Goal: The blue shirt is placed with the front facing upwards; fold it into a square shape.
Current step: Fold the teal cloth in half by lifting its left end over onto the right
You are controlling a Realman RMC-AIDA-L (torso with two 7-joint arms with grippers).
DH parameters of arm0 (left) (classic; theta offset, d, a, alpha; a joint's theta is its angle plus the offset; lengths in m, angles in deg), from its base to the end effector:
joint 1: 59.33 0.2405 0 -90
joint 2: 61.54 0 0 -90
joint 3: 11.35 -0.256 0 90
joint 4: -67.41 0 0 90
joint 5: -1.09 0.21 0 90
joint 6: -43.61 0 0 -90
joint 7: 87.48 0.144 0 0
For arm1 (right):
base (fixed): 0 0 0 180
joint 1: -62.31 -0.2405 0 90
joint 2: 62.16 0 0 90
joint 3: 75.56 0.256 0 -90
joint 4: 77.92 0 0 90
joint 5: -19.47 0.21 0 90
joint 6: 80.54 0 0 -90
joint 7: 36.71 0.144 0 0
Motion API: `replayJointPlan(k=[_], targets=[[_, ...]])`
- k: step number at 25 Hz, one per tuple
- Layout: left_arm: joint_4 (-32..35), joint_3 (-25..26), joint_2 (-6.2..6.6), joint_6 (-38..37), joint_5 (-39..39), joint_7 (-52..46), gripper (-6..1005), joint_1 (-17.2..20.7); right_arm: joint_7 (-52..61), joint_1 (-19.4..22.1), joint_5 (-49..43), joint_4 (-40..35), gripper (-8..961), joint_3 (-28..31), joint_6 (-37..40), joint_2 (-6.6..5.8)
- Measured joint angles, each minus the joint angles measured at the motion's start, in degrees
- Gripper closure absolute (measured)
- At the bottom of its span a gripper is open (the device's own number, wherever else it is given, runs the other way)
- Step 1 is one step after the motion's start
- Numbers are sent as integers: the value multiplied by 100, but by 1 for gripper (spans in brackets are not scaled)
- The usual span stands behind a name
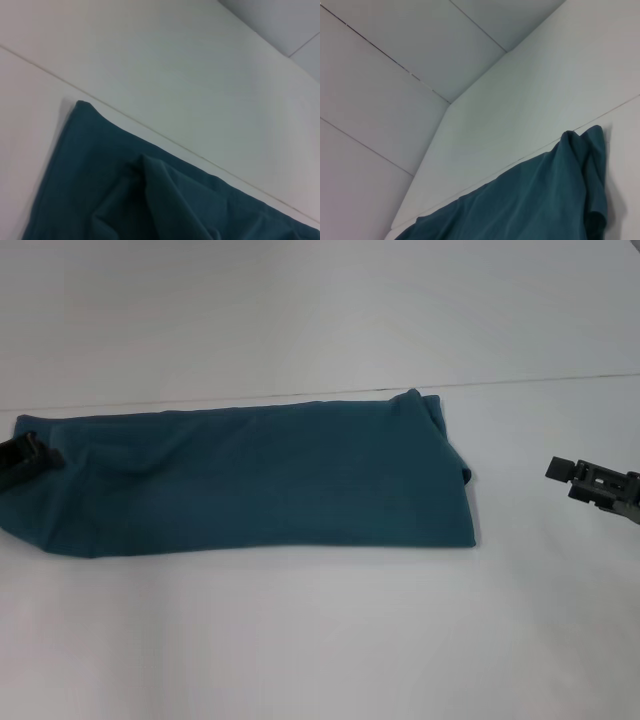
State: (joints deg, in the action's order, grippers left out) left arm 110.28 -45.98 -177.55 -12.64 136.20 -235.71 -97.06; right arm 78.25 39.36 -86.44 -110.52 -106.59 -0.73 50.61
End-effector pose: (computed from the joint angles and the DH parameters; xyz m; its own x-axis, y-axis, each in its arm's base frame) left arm -0.3064 0.4221 0.0665 0.0633 0.7097 0.7016 0.9840 0.0729 -0.1625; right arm 0.3428 0.3247 0.0661 0.1008 -0.6679 -0.7374 -0.9619 -0.2546 0.0991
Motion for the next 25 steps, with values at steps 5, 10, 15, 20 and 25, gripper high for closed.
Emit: replayJointPlan(k=[5, 10, 15, 20, 25], targets=[[-19, 0, -8, 238, 90, -7, 996, 3, 0, 21, 3, 0, 3, 0, 0, -1], [-527, -9, 107, 941, 398, -4, 996, -147, 0, 32, -4, 9, 4, 0, -1, -1], [-724, -21, 118, 1040, 897, 6, 997, -247, 0, 39, -20, 76, 3, 0, -1, -11], [-482, -54, 91, 1031, 959, -39, 997, -176, 0, 37, -12, 79, 4, 0, 6, -23], [311, -11, -132, 1177, 787, -486, 924, 67, 0, 36, -2, 79, 4, 0, 3, -15]])
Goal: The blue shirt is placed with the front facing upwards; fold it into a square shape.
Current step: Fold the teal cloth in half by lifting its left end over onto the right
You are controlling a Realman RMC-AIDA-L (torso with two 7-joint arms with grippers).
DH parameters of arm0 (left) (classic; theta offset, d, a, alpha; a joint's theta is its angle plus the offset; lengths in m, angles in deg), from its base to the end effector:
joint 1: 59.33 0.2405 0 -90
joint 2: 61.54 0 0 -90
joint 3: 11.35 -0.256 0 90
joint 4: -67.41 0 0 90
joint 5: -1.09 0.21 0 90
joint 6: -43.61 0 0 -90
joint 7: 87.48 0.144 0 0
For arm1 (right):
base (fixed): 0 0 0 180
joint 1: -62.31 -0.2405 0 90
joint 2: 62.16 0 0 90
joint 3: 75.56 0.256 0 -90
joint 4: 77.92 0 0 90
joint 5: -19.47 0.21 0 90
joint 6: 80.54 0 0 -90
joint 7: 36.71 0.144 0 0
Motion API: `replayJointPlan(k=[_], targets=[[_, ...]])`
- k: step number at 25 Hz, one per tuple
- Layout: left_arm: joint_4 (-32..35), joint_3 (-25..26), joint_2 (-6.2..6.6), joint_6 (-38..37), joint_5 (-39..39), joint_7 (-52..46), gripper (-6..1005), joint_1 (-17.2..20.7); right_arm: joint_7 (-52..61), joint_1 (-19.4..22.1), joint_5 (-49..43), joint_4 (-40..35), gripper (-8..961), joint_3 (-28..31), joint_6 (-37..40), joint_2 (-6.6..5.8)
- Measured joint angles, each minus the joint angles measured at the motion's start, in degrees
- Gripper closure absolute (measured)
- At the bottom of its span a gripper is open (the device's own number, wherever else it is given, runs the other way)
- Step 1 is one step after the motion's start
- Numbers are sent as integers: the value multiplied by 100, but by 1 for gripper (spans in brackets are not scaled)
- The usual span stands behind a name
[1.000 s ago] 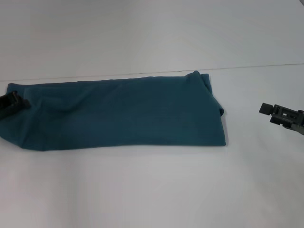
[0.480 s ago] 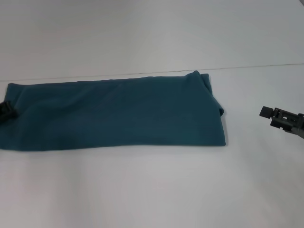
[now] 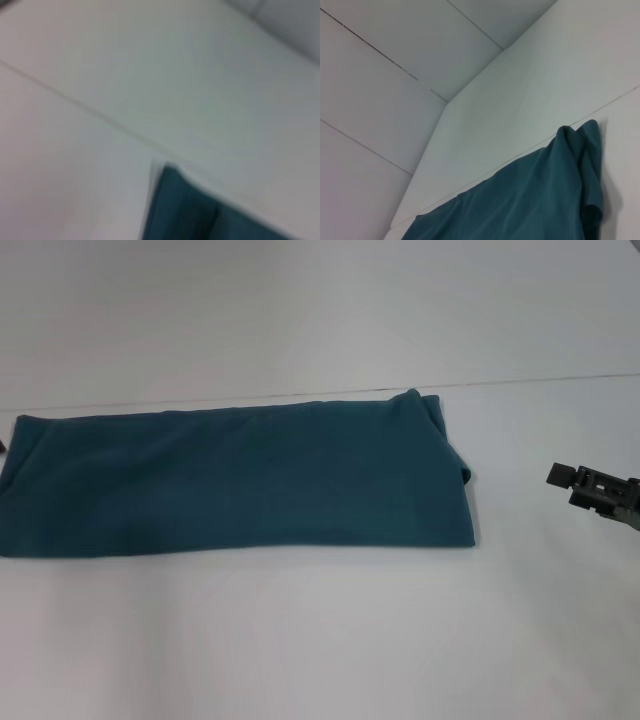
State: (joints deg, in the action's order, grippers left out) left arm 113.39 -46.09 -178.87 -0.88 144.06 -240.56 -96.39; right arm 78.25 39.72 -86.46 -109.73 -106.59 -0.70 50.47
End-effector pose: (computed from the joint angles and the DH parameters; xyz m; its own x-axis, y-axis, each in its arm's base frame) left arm -0.3267 0.4299 0.0891 0.1168 0.5977 0.7932 0.9352 0.2026 -0.2904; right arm 0.3460 0.3213 0.0643 0.0868 -0.6740 -0.7337 -0.9643 -0.2419 0.1081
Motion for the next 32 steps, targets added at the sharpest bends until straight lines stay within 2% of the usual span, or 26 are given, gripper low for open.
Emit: replayJointPlan(k=[4, 6, 9, 12, 15, 17, 19, 25, 29, 32], targets=[[582, -81, -298, 33, -403, 144, 779, 159, 0, 0, 1, 0, 4, 0, -2, -1], [565, -174, -342, 38, -527, 405, 706, 108, 0, 0, 3, 0, 4, 0, -4, -5], [143, -355, -278, 285, -574, 815, 595, -146, -3, 0, 4, 0, 4, 0, -5, -17], [-738, -516, -99, 1042, -548, 1441, 507, -541, -19, 0, 5, 0, 3, 0, -11, -19], [-1199, -585, -39, 1538, -538, 1832, 419, -749, -17, 0, 3, 0, 3, 0, -17, -10], [-1274, -586, -47, 1722, -517, 1879, 360, -773, -14, 0, 0, 0, 3, 0, -19, -5], [-1333, -588, -44, 1849, -495, 1887, 359, -778, -8, 0, -3, 0, 3, 0, -21, -4], [-1693, -558, 96, 2022, -481, 2015, 359, -792, -3, 0, -22, 0, 3, 0, -21, 9], [-1782, -556, 94, 2006, -481, 2027, 361, -766, -2, 0, -24, 10, 3, 0, -22, 13], [-1684, -563, -3, 1914, -506, 1993, 362, -705, 0, 0, -24, 63, 3, 0, -20, 12]])
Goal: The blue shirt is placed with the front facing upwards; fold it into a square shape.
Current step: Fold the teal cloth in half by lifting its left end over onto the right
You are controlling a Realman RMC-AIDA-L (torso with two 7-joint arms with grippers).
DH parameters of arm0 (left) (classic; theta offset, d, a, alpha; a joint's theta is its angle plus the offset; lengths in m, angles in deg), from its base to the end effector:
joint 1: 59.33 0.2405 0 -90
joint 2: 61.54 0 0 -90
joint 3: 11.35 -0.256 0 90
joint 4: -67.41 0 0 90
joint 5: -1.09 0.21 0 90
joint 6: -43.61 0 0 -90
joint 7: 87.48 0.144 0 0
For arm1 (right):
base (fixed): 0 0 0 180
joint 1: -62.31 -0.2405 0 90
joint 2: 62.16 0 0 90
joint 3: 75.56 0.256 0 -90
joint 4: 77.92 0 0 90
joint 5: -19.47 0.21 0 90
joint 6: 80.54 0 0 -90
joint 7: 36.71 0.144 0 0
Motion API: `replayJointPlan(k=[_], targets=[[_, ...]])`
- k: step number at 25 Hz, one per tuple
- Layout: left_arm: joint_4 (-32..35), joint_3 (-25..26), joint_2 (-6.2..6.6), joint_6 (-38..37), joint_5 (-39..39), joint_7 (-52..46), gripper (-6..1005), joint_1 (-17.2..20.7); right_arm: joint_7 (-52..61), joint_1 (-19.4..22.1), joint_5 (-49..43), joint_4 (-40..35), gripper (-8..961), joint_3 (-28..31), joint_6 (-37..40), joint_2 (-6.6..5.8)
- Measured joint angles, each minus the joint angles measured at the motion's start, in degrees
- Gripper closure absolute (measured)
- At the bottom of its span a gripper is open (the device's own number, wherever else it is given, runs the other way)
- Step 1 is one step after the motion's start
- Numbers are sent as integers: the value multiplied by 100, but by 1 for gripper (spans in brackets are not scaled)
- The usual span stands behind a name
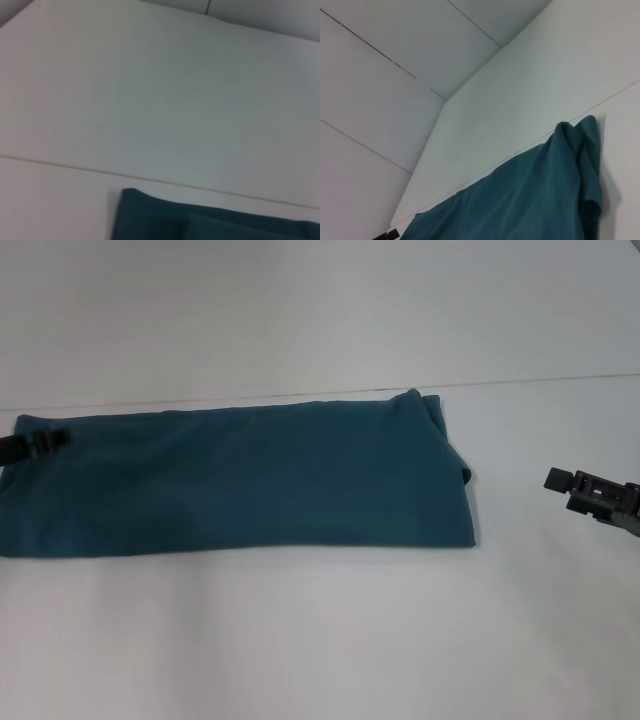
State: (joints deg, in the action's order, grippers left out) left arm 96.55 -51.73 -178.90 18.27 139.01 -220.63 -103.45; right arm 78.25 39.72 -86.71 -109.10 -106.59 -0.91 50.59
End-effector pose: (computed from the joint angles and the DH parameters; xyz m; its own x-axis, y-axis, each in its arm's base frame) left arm -0.3110 0.4589 0.0373 0.4197 0.6037 0.6778 0.8349 0.0362 -0.5492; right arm 0.3469 0.3199 0.0607 0.0774 -0.6805 -0.7286 -0.9656 -0.2331 0.1151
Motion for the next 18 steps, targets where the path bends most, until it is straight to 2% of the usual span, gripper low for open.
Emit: replayJointPlan(k=[4, 9, 11, 18], targets=[[520, 112, -110, -640, -133, -414, 364, 180, 29, 0, 0, 14, 3, 0, 33, -23], [693, 118, -74, -1374, -284, -1258, 367, 366, 61, -6, 0, 16, 4, 0, 30, -34], [598, 118, -53, -1363, -301, -1404, 368, 401, 61, -19, 0, 16, 4, 0, 15, -35], [242, 83, -9, -620, -251, -1361, 368, 431, 43, -57, 0, 16, 4, -13, -24, -49]])
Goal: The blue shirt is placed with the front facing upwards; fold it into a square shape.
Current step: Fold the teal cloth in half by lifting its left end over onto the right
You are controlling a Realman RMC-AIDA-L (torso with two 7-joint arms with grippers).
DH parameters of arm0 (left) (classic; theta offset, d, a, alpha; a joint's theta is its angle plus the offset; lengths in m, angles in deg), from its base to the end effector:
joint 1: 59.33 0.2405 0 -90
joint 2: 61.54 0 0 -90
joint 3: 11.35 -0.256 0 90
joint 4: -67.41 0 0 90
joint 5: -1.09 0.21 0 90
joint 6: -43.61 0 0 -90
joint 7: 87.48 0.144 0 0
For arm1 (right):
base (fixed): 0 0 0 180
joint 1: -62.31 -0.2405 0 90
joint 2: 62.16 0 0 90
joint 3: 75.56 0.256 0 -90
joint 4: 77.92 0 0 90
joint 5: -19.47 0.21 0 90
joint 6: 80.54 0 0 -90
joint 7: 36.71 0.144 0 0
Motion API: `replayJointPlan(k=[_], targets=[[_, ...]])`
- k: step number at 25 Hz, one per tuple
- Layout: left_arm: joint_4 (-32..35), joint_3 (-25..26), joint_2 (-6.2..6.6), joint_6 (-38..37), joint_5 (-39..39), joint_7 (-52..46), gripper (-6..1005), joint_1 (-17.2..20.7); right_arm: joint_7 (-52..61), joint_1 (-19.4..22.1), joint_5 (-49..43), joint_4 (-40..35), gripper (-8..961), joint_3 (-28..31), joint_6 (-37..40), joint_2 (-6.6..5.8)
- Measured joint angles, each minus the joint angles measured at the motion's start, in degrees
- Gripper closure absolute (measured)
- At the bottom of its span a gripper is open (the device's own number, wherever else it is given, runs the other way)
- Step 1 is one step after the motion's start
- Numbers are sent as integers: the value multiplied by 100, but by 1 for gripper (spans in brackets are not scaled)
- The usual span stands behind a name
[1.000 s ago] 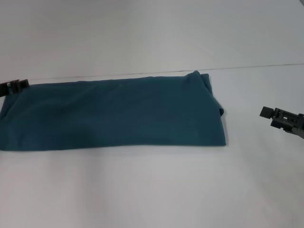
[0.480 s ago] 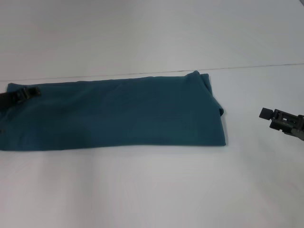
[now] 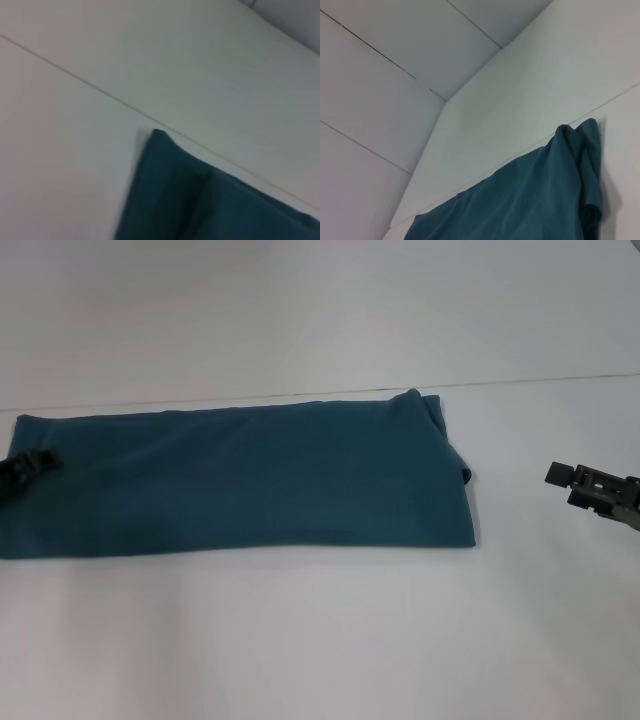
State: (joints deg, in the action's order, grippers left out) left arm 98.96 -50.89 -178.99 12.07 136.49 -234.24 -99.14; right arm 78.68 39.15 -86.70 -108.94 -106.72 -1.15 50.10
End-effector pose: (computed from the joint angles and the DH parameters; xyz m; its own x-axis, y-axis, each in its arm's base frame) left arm -0.3316 0.4359 0.0368 0.1180 0.6110 0.7828 0.9306 0.2070 -0.3019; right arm 0.3457 0.3240 0.0637 0.0810 -0.6802 -0.7285 -0.9657 -0.2345 0.1116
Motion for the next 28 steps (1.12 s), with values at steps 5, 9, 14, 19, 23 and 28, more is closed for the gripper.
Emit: replayJointPlan(k=[5, 9, 14, 19, 23, 28], targets=[[-280, -28, 3, 397, 116, 150, 368, -98, -6, -5, 0, 0, 4, -33, -80, 29], [-213, -39, 0, 345, 115, 191, 368, -109, -13, -8, -2, 0, 4, -38, -89, 33], [337, 25, -64, -18, -66, 131, 368, 42, 2, -2, -5, 0, 4, -11, -87, 17], [274, 9, -106, -13, -148, 129, 368, -47, 0, 7, -8, 0, 3, 4, -90, 26], [-217, -97, -109, 619, -95, 257, 368, -207, -14, 2, -9, 0, 3, 5, -94, 31], [-502, -317, -183, 1410, -90, 538, 368, -226, -12, 3, -10, 0, 3, 5, -94, 32]])
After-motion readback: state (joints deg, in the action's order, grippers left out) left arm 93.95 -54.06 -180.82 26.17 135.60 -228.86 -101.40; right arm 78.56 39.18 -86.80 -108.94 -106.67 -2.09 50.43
